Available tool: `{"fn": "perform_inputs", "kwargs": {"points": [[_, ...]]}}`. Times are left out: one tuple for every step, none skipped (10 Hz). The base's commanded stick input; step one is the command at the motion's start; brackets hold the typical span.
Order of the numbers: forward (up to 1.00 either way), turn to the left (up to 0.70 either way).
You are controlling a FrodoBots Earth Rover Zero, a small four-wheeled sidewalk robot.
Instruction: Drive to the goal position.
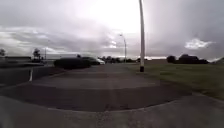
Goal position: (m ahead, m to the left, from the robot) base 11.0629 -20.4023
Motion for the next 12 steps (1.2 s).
{"fn": "perform_inputs", "kwargs": {"points": [[1.00, 0.00], [1.00, 0.00], [1.00, 0.00], [1.00, 0.00], [1.00, 0.00], [1.00, 0.00], [1.00, 0.00], [1.00, 0.00], [1.00, 0.00], [1.00, 0.00], [1.00, 0.00], [1.00, 0.00]]}}
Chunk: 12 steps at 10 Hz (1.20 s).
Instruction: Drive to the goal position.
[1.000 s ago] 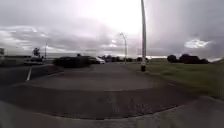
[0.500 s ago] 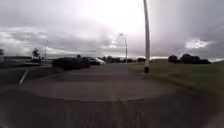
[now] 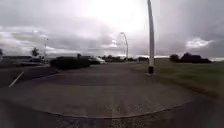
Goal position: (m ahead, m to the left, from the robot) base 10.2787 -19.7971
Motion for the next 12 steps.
{"fn": "perform_inputs", "kwargs": {"points": [[1.00, 0.00], [1.00, 0.00], [1.00, 0.00], [1.00, 0.00], [1.00, 0.00], [1.00, 0.00], [1.00, 0.00], [1.00, 0.00], [1.00, 0.00], [1.00, 0.00], [1.00, 0.00], [1.00, 0.00]]}}
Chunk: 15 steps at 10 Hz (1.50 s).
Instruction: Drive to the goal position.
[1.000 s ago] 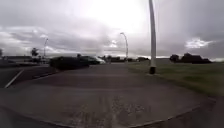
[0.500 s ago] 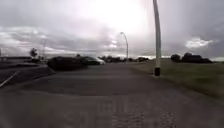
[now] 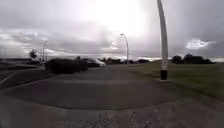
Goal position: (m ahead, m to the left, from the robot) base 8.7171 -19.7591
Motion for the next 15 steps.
{"fn": "perform_inputs", "kwargs": {"points": [[1.00, 0.00], [1.00, 0.00], [1.00, 0.00], [1.00, 0.00], [1.00, 0.00], [1.00, 0.00], [1.00, 0.00], [1.00, 0.00], [1.00, 0.00], [1.00, 0.00], [1.00, 0.00], [1.00, 0.00], [1.00, 0.00], [1.00, 0.00], [1.00, 0.00]]}}
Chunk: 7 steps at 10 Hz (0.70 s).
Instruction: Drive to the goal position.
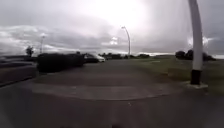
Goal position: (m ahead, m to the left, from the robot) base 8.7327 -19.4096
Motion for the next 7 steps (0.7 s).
{"fn": "perform_inputs", "kwargs": {"points": [[1.00, 0.00], [1.00, 0.00], [1.00, 0.00], [1.00, 0.00], [1.00, 0.00], [1.00, 0.00], [1.00, 0.00]]}}
